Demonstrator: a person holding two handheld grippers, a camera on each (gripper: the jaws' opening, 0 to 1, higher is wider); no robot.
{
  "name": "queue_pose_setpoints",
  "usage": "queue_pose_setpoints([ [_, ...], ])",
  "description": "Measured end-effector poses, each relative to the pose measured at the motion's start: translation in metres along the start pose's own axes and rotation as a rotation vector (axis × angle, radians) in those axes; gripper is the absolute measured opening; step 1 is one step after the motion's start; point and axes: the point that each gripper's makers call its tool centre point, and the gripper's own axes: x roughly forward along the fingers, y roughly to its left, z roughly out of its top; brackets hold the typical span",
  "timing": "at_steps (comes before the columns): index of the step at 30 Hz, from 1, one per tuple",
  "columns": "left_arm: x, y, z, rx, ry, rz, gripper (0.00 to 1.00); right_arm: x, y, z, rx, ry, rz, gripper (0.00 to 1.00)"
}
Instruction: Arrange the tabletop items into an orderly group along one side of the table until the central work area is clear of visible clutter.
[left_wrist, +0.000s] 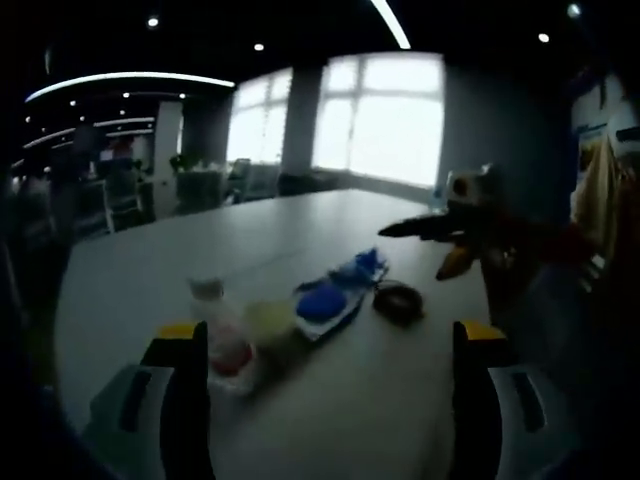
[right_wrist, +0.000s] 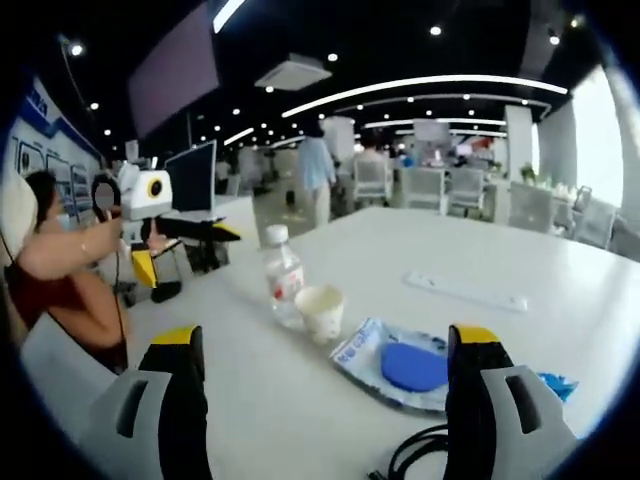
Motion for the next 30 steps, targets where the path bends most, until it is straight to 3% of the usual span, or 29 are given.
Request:
queue_pose_setpoints([
  [4,-0.004,-0.017,-0.007,0.015,0.028,0.003,1.00,-0.022,0.000,-0.007,0.000,0.015,-0.021,1.00],
  [10,-0.009,-0.038,-0.005,0.016,0.016,0.003,1.00,-0.049,0.000,-0.016,0.006,0.026,-0.040,1.00],
  [16,-0.008,-0.065,-0.016,0.047,0.076,0.031,1.00,-0.074,-0.003,-0.027,0.014,0.036,-0.068,1.00],
  [21,-0.007,-0.087,-0.016,0.025,0.058,0.050,1.00,-0.090,-0.004,-0.035,0.028,0.050,-0.079,1.00],
  [23,-0.007,-0.090,-0.016,0.009,0.048,0.081,1.00,-0.095,-0.004,-0.039,0.026,0.059,-0.082,1.00],
  [27,-0.013,-0.083,-0.012,-0.050,-0.005,0.205,1.00,-0.104,-0.003,-0.047,0.021,0.066,-0.098,1.00],
  [30,-0.018,-0.083,-0.014,-0.073,-0.020,0.247,1.00,-0.109,-0.002,-0.051,0.019,0.069,-0.107,1.00],
])
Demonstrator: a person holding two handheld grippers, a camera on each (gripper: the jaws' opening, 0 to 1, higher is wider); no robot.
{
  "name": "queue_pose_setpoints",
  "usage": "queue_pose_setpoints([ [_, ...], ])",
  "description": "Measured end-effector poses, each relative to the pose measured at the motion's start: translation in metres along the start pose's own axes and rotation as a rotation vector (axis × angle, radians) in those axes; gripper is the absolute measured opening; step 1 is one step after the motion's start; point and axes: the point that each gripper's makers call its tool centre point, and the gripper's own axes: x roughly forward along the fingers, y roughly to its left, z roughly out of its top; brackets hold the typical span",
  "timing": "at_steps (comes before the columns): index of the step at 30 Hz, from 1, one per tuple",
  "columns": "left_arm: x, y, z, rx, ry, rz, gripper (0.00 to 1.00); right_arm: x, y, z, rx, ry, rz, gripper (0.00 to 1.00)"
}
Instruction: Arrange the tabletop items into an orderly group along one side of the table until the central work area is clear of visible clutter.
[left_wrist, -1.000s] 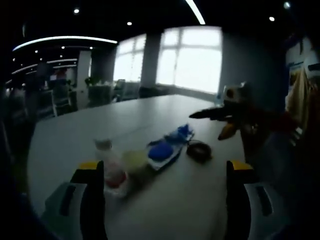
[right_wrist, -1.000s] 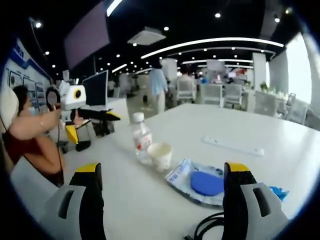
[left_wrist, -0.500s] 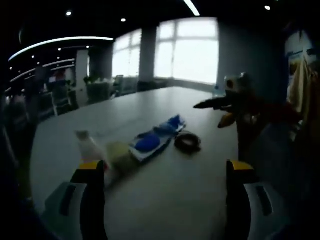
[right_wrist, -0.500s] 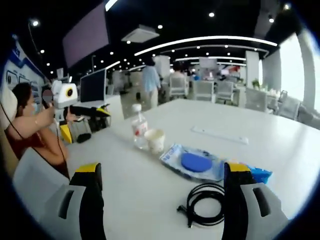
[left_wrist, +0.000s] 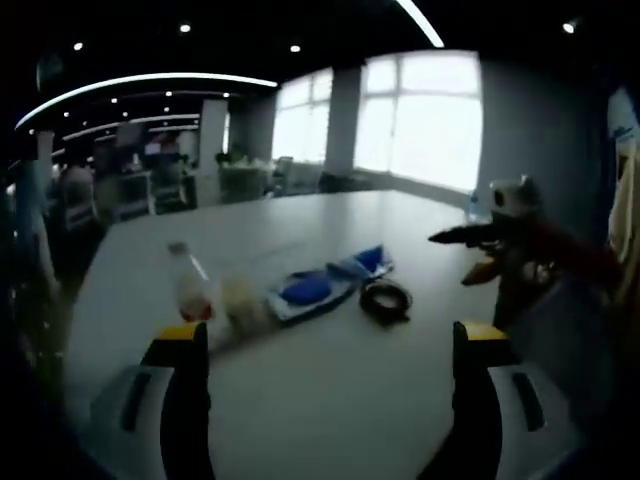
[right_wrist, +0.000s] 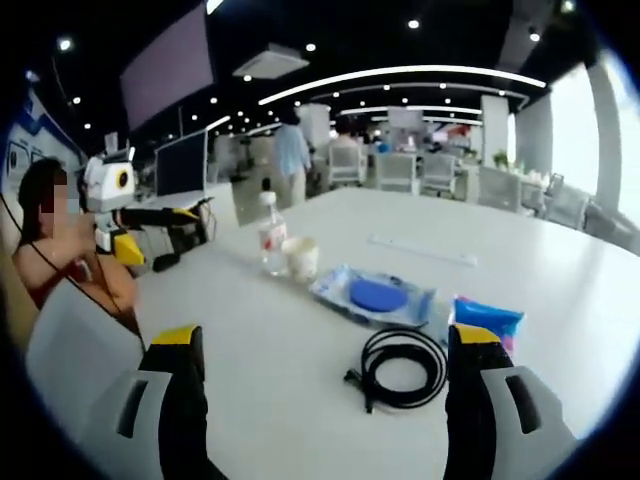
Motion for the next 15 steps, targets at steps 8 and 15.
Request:
queue_pose_setpoints([
  [8,-0.002,-0.010,-0.002,-0.029,0.006,0.085,0.99,-0.011,0.001,-0.003,0.058,-0.012,-0.022,0.99],
  [15,-0.002,-0.006,-0.005,-0.017,-0.026,0.164,0.99,-0.015,0.001,-0.003,0.084,-0.041,-0.038,0.99],
])
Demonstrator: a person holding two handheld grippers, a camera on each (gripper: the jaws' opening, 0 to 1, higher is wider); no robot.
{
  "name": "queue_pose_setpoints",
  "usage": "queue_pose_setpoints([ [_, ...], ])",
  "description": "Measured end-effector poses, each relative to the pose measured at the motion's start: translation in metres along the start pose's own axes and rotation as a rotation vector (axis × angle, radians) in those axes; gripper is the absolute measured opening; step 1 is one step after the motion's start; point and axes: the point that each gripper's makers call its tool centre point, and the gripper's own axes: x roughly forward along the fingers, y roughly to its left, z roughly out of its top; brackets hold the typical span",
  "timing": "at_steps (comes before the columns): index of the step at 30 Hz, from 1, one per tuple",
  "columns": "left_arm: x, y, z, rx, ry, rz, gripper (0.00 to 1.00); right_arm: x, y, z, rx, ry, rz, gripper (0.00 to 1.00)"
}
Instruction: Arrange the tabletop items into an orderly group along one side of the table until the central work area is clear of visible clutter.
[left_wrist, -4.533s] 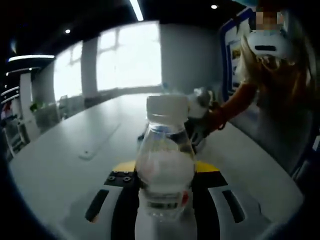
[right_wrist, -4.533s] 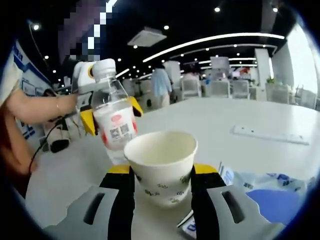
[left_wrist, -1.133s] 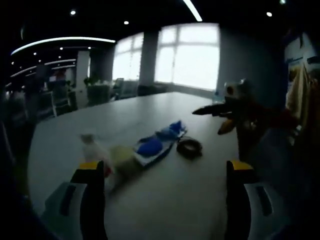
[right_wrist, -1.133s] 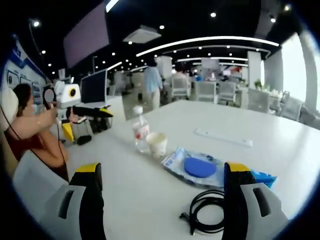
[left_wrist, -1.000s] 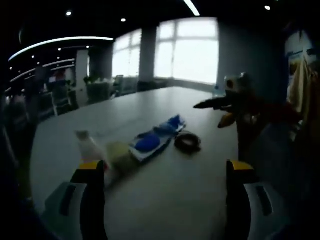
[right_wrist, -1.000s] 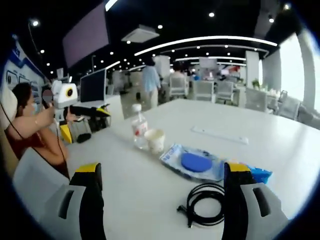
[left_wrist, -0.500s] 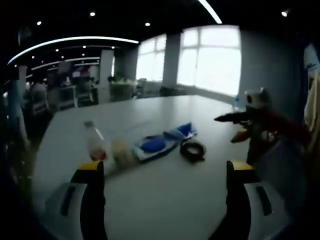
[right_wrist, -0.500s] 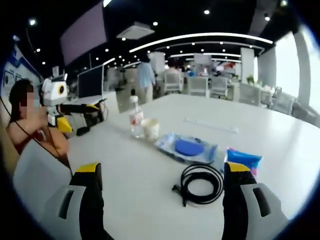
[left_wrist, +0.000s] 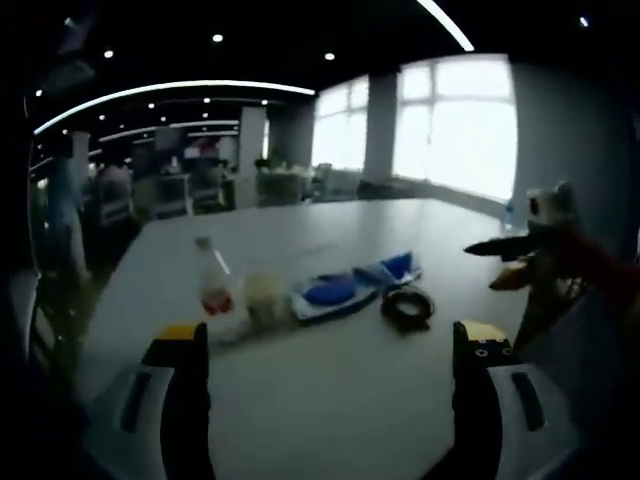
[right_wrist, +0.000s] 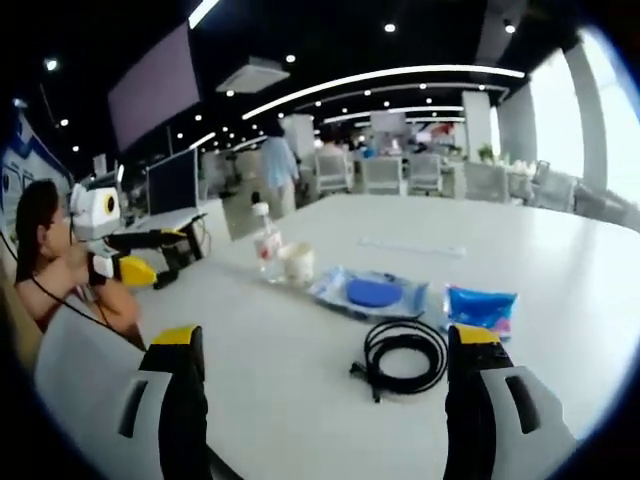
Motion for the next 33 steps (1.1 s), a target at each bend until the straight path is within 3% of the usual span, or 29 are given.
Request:
queue_pose_setpoints([
  [4,0.002,0.002,-0.014,0.029,0.046,0.022,0.99,0.004,-0.004,-0.007,-0.017,0.001,-0.043,0.99],
  [8,0.001,0.007,-0.018,0.050,0.058,0.041,0.99,0.010,-0.006,-0.016,0.020,0.002,-0.062,0.99],
  [10,0.000,0.012,-0.017,0.017,0.033,0.055,0.98,0.008,-0.014,-0.016,-0.039,0.012,-0.096,0.99],
  [15,0.001,0.014,-0.022,-0.013,0.041,0.073,0.98,0.007,-0.008,-0.020,0.020,0.020,-0.067,0.99],
  [19,0.001,0.014,-0.027,-0.017,0.062,0.073,0.98,0.005,-0.005,-0.012,0.021,-0.001,-0.080,0.99],
  [22,0.001,0.015,-0.028,-0.010,0.066,0.085,0.99,0.007,0.001,-0.008,0.076,-0.027,-0.057,0.99],
  [27,-0.002,0.020,-0.027,-0.023,0.055,0.116,0.98,0.007,-0.004,-0.019,0.009,0.027,-0.083,0.99],
  [29,-0.002,0.019,-0.025,-0.040,0.035,0.110,0.99,0.007,-0.005,-0.020,0.021,0.024,-0.090,0.99],
  [33,-0.002,0.020,-0.030,-0.045,0.059,0.120,0.99,0.006,-0.002,-0.022,0.021,0.034,-0.091,0.99],
])
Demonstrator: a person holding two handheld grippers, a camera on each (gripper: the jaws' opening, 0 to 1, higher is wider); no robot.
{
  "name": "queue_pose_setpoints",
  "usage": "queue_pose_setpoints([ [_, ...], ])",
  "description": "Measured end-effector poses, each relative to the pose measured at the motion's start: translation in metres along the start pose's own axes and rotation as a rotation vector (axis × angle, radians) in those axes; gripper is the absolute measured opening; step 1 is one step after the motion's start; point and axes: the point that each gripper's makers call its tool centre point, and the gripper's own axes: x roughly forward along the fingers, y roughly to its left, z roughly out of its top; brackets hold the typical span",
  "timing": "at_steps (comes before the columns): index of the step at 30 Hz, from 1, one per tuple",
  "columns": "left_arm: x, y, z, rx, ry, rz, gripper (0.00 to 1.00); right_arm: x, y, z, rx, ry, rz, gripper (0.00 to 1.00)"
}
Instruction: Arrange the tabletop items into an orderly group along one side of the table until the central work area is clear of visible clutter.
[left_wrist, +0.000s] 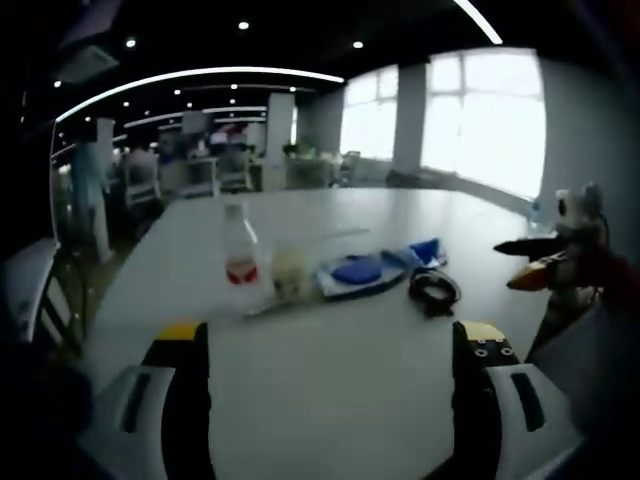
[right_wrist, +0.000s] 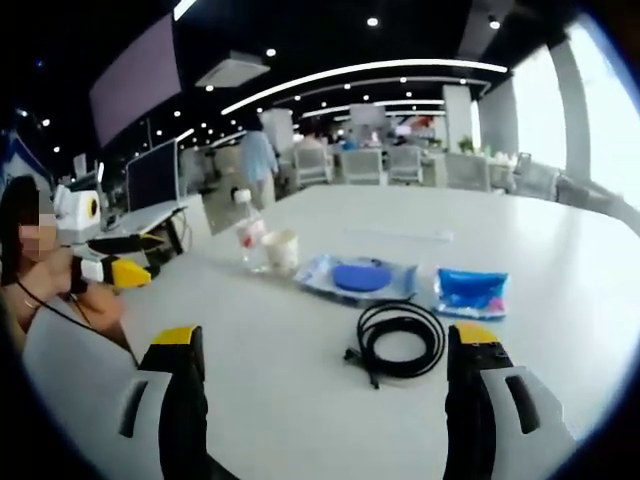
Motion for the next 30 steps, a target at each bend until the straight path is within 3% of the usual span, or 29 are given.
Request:
queue_pose_setpoints([
  [5,-0.002,0.001,0.000,-0.016,-0.004,0.010,0.99,-0.001,0.005,0.000,0.050,0.003,0.011,0.99],
  [12,-0.001,0.001,-0.001,-0.011,0.000,0.016,0.99,-0.001,-0.007,-0.004,0.023,0.014,-0.023,0.99],
  [21,-0.002,0.005,-0.005,-0.027,0.021,0.035,0.99,0.006,-0.001,-0.012,-0.046,0.066,-0.031,0.99],
  [30,-0.003,0.009,-0.007,-0.038,0.027,0.041,0.98,0.004,-0.006,-0.014,-0.048,0.079,-0.048,0.99],
])
